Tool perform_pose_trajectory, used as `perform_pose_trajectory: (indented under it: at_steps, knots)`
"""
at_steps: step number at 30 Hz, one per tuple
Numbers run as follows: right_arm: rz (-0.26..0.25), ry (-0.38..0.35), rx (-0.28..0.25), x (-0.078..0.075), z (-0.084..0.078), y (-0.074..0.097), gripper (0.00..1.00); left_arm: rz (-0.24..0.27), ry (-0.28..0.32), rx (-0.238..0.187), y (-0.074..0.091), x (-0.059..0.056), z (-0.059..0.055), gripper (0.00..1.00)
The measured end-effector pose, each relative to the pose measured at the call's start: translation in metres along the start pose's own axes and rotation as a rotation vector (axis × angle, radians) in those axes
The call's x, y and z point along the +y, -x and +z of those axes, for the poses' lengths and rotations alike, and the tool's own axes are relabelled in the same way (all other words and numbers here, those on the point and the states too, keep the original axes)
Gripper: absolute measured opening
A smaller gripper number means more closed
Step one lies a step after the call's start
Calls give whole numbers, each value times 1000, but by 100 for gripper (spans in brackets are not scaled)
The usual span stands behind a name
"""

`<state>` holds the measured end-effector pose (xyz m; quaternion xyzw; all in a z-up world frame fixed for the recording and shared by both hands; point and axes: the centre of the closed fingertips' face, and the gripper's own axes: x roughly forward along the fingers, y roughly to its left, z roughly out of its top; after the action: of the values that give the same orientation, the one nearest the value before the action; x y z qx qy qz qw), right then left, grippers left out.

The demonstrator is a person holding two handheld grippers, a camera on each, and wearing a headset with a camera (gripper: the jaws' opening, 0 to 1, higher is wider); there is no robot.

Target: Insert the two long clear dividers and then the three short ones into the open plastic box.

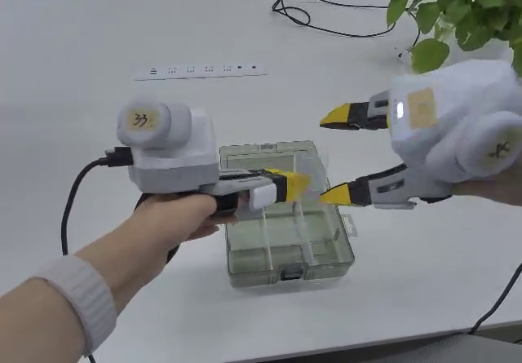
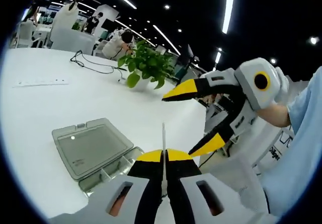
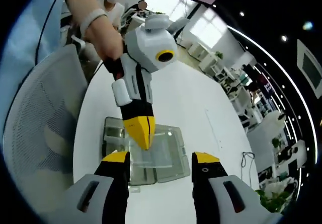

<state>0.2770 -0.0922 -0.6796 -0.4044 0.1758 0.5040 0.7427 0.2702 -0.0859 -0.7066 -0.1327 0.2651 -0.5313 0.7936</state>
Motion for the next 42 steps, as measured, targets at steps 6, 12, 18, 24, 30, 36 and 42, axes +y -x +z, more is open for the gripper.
perform_pose_trajectory:
  at_steps: [6,12,18,24,30,36,42]
  knots:
    - [90,-62,-15,-3,1,8,44,-70,-156,43,5,-10,-12,0]
    - [223,-95,-4,6,0,8,34,-136,-313,38,8,-18,-13,0]
    - [337,-79,36,23,2,9,26,-185,-398,48,11,-27,-18,0]
    - [407,-79,53,36,4,9,19,-206,-439,64,13,-30,-25,0]
    - [465,-81,83,50,3,7,14,-229,-457,71,15,-35,-29,0]
    - [494,-75,96,57,2,7,7,-240,-458,66,15,-38,-29,0]
    - [511,-75,103,59,1,6,4,-247,-465,65,15,-40,-30,0]
